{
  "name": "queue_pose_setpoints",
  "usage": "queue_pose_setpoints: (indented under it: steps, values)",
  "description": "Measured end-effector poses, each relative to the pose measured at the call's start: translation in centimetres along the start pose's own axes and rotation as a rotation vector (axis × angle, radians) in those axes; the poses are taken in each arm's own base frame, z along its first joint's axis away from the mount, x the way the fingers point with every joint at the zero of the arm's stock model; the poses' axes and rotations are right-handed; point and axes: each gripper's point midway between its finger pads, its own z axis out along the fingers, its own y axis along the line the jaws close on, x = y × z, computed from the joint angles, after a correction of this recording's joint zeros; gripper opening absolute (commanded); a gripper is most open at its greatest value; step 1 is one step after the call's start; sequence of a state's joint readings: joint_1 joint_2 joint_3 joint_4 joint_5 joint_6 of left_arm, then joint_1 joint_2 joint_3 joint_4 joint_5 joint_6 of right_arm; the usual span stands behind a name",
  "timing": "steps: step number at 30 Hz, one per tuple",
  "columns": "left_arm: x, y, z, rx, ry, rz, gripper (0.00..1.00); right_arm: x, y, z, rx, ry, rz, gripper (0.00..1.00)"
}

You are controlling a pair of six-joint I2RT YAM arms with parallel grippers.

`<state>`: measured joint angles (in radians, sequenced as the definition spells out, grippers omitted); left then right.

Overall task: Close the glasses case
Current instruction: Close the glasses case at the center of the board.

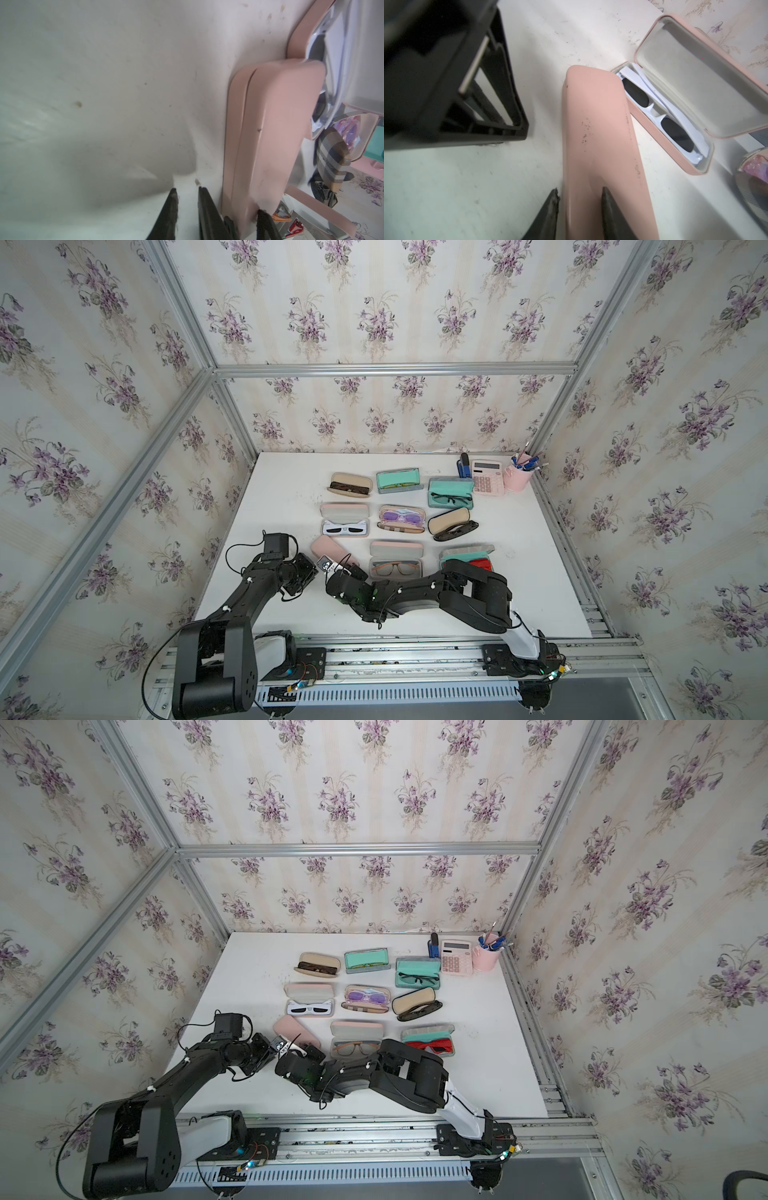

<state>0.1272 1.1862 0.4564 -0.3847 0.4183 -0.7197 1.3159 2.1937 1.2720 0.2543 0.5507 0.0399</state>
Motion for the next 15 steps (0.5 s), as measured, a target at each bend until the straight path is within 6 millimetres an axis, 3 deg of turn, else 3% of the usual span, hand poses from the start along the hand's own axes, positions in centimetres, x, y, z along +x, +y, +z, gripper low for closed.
queue_pose_setpoints:
  steps: [4,10,15]
  values:
    - [0.4,0.2,0.2,-0.015,0.002,0.016,0.24,0.1,-0.5,0.0,-0.017,0.002,0.006,0.35]
    - [0.8,0.4,0.2,-0.022,-0.002,0.03,0.26,0.9,-3.3,0.6,0.068,0.034,0.004,0.35]
    - [1.1,0.4,0.2,-0.016,-0.005,0.043,0.27,0.8,-3.6,0.6,0.072,0.041,-0.004,0.36]
